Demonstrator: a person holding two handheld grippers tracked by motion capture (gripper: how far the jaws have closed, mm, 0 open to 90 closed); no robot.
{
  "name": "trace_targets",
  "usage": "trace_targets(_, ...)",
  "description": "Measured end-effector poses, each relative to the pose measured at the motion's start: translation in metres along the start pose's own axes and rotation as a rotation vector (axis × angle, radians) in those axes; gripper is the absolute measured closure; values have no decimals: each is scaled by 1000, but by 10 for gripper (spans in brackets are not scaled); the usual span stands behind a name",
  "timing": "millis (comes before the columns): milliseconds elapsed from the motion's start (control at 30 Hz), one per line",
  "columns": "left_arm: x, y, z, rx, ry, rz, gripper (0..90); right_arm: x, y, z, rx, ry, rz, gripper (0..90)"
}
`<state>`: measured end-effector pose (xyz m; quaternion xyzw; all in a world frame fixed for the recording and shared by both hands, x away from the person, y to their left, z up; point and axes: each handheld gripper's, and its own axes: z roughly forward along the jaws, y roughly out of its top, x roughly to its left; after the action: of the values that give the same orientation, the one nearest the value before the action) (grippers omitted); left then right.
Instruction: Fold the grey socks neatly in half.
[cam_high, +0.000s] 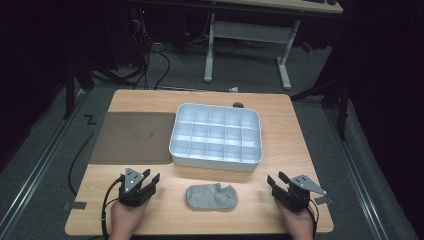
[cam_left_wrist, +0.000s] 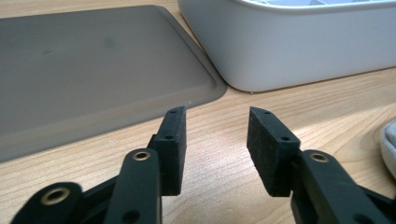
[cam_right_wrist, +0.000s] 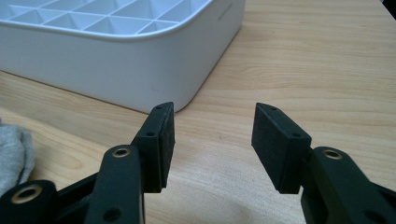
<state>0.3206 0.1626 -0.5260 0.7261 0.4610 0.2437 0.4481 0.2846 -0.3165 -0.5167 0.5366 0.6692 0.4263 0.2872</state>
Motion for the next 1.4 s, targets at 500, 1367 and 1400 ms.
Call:
trace_targets(500,-9,0,1,18,-41,18,539,-1,2,-6,-3,-18,-21,540)
trace_targets(1367,-67,4,3,9,-198,116,611,65,6,-5,47,181,-132,608)
trace_targets(1400,-69,4,4,11,-204,118,611,68,6,-5,47,188,-131,608)
